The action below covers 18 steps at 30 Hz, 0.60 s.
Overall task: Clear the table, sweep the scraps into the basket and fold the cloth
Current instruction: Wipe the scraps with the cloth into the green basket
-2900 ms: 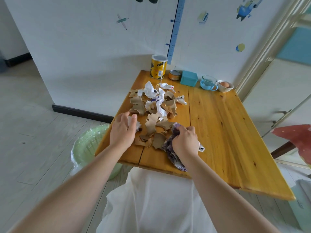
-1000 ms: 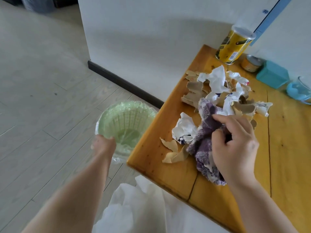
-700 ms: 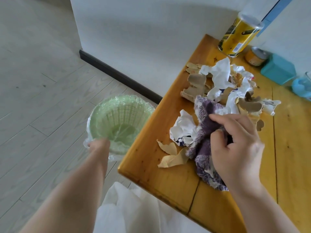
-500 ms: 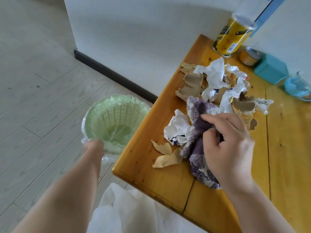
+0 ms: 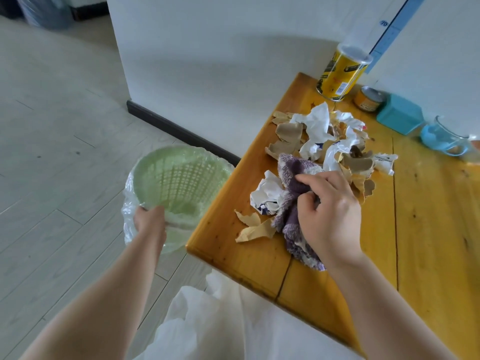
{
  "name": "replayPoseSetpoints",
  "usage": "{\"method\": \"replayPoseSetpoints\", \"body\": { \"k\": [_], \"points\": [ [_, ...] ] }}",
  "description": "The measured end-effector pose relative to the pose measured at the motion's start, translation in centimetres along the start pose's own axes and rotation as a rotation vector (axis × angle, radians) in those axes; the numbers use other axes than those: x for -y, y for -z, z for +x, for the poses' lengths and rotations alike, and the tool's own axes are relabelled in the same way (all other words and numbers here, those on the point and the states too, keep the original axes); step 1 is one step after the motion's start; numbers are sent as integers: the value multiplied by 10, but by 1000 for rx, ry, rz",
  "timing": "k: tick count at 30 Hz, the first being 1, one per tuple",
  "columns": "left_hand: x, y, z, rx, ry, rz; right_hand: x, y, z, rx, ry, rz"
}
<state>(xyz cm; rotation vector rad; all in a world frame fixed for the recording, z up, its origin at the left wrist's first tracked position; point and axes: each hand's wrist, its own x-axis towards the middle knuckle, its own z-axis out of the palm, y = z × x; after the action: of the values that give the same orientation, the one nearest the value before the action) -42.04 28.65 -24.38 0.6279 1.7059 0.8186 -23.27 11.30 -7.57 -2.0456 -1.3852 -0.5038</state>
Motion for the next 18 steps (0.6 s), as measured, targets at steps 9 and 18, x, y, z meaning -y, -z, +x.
{"method": "replayPoseSetpoints", "body": {
  "k": [9,18],
  "points": [
    [-30,25,-62,15,-168,-133,8,6,-2,86,-163,29],
    [-52,57,-98,24,-297,-131,12,20,4,159,-241,109]
  ]
}}
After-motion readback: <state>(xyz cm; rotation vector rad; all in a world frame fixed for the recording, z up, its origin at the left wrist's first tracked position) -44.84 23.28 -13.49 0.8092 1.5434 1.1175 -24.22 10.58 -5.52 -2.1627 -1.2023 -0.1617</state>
